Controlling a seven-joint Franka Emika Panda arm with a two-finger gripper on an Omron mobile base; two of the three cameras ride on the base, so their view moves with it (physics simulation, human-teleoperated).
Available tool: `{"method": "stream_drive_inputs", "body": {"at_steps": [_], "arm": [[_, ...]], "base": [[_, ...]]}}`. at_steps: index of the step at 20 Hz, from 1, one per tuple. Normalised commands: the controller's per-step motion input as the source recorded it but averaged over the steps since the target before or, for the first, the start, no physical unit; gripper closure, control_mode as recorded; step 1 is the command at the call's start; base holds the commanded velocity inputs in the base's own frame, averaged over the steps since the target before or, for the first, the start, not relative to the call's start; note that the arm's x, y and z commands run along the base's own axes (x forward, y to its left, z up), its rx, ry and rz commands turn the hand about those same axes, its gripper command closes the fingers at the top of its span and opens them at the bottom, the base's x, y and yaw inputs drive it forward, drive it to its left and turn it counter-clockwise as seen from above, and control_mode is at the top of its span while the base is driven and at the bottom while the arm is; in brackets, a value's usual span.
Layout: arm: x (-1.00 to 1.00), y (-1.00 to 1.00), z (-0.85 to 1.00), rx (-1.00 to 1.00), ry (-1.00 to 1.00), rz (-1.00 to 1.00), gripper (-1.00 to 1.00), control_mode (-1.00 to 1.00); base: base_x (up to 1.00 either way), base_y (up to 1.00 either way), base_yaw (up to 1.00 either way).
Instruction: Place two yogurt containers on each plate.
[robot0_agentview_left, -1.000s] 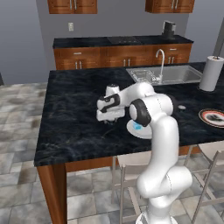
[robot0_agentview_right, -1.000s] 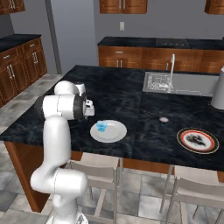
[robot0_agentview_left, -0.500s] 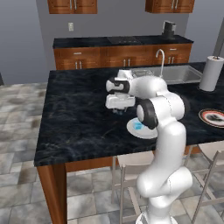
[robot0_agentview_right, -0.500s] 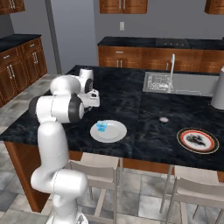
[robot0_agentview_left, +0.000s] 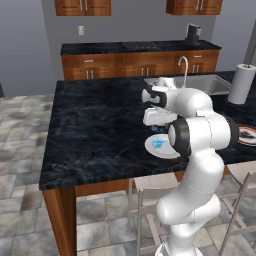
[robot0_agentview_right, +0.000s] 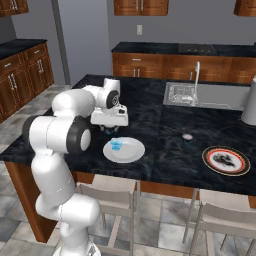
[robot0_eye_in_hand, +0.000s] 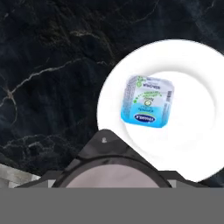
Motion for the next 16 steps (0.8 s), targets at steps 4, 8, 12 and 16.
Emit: {"method": "stream_drive_inputs", "body": {"at_steps": [4, 8, 12, 16], "arm": [[-0.35, -0.81, -0.28, 0.00, 0.00, 0.02, 1.00, -1.00], [-0.01, -0.92, -0.32, 0.00, 0.02, 0.00, 1.00, -1.00], [0.10, -0.47, -0.51, 0.00, 0.12, 0.00, 1.00, -1.00], [0.44, -0.14, -0.52, 0.06, 0.11, 0.06, 1.00, -1.00]], "base": [[0.00, 0.00, 0.00], [0.00, 0.00, 0.00], [0.00, 0.00, 0.00], [0.00, 0.00, 0.00]]}}
